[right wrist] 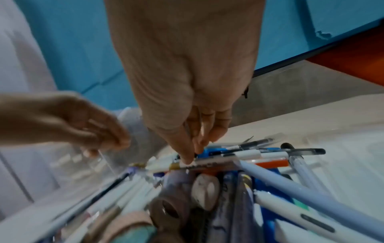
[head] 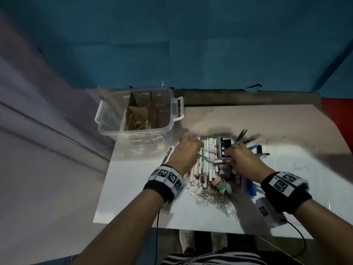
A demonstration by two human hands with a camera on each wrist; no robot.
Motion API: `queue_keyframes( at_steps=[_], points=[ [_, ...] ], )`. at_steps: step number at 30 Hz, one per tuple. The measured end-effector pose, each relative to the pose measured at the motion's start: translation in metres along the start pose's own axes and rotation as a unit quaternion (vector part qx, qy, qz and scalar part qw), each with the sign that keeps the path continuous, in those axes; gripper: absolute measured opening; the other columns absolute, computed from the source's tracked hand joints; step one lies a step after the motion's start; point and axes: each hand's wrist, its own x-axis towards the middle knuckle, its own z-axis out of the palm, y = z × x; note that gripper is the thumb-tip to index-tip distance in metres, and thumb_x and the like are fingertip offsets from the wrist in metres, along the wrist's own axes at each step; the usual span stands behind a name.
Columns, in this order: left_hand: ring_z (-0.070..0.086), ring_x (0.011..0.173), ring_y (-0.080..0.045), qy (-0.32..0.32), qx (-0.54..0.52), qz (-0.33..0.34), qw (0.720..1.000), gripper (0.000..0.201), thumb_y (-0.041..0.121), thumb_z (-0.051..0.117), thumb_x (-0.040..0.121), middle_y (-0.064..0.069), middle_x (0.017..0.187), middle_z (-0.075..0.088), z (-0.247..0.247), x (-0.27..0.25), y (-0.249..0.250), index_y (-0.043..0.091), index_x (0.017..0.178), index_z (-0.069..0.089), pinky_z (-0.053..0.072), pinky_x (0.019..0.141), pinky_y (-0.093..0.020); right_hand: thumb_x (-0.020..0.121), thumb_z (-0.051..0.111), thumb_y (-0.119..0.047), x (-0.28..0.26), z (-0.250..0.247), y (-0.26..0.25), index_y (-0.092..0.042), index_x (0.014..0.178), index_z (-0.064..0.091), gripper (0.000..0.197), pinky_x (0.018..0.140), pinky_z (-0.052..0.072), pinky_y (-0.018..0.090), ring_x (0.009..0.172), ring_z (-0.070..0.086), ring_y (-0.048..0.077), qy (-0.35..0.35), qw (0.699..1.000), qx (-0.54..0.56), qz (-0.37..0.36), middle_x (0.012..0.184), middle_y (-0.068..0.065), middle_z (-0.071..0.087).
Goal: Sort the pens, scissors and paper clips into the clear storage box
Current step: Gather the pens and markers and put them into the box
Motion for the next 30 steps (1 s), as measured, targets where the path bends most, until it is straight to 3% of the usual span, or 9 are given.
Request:
queue_keyframes(
  at_steps=[3,5,10,15,18,21,23,26,30],
  points=[
    [0.043,0.134,-0.033,-0.037,0.075,0.007,0.996,0.044,-0.006,0.054,0.09,-0.013,0.145,0.048,0.011,0.012,-0.003,0.011,0.131,0.055,0.035,0.113,-0.052,0.089,0.065,-0.01,-0.001,0.007,-0.002,-0.015,0.105,0.066,0.017,0.082,0.037,0.022,0.102,0.049,0.018,0.007,0.997,-0.081,-0.01,0.108,0.002,0.06],
    [0.042,0.134,-0.034,-0.068,0.085,0.004,0.994,0.039,-0.004,0.054,0.091,-0.012,0.142,0.049,0.018,0.013,-0.009,0.011,0.127,0.053,0.036,0.114,-0.056,0.087,0.068,-0.013,-0.003,0.011,-0.005,-0.012,0.108,0.067,0.02,0.084,0.04,0.024,0.104,0.05,0.019,-0.003,0.995,-0.097,-0.021,0.111,0.004,0.062],
    [0.045,0.128,-0.031,-0.058,0.102,0.009,0.993,0.026,0.006,0.054,0.097,-0.009,0.134,0.056,0.027,0.017,-0.021,0.014,0.122,0.055,0.039,0.11,-0.054,0.089,0.067,-0.012,-0.008,0.001,0.012,-0.012,0.112,0.071,0.024,0.088,0.048,0.032,0.107,0.053,0.021,0.049,0.995,-0.085,-0.021,0.116,0.002,0.066],
    [0.047,0.122,-0.029,-0.06,0.116,0.039,0.991,0.015,0.017,0.058,0.099,-0.007,0.125,0.059,0.028,0.025,-0.024,0.013,0.113,0.061,0.04,0.107,-0.054,0.095,0.062,-0.021,-0.006,-0.023,0.028,-0.018,0.097,0.072,0.011,0.079,0.045,0.039,0.09,0.052,0.02,0.059,0.997,0.05,-0.002,0.097,-0.003,0.067],
    [0.05,0.117,-0.026,-0.053,0.11,0.051,0.991,0.012,0.02,0.059,0.098,-0.005,0.119,0.061,0.02,0.028,-0.024,0.014,0.108,0.064,0.042,0.106,-0.049,0.097,0.059,-0.029,-0.001,-0.043,0.03,-0.022,0.09,0.069,0.014,0.069,0.043,0.031,0.073,0.051,0.006,0.064,0.99,0.126,0.013,0.078,-0.009,0.062],
    [0.055,0.099,-0.018,-0.033,0.056,0.054,0.996,0.007,0.012,0.058,0.099,-0.003,0.107,0.064,0.006,0.024,-0.019,0.015,0.103,0.064,0.049,0.096,-0.035,0.099,0.056,-0.026,0.004,-0.069,0.017,-0.024,0.102,0.068,0.012,0.069,0.052,0.021,0.082,0.066,0.001,0.061,0.96,0.27,0.051,0.091,-0.006,0.071],
    [0.053,0.086,-0.01,-0.023,-0.005,0.04,0.999,0.009,0.011,0.054,0.102,-0.002,0.103,0.065,-0.015,0.016,-0.008,0.015,0.106,0.061,0.05,0.086,-0.026,0.1,0.054,-0.025,0.009,-0.082,0.009,-0.023,0.107,0.065,0.012,0.068,0.061,0.034,0.088,0.072,0.013,0.073,0.937,0.338,0.055,0.095,0.0,0.073],
    [0.054,0.083,-0.008,0.001,-0.106,0.017,0.994,0.012,0.023,0.057,0.101,0.0,0.099,0.064,-0.061,-0.008,0.008,0.015,0.111,0.057,0.042,0.073,-0.02,0.1,0.053,-0.032,0.02,-0.101,-0.006,-0.024,0.104,0.06,0.011,0.061,0.061,0.048,0.077,0.073,0.027,0.096,0.923,0.37,0.043,0.09,0.007,0.071],
    [0.063,0.069,-0.008,0.096,-0.293,-0.043,0.95,0.018,0.028,0.072,0.092,0.004,0.079,0.061,-0.131,-0.048,-0.011,0.02,0.106,0.062,0.046,0.059,-0.02,0.099,0.055,-0.031,0.056,-0.117,-0.057,-0.016,0.098,0.058,0.015,0.06,0.058,0.035,0.072,0.069,0.028,0.117,0.917,0.38,0.007,0.083,0.014,0.069]
  ],
)
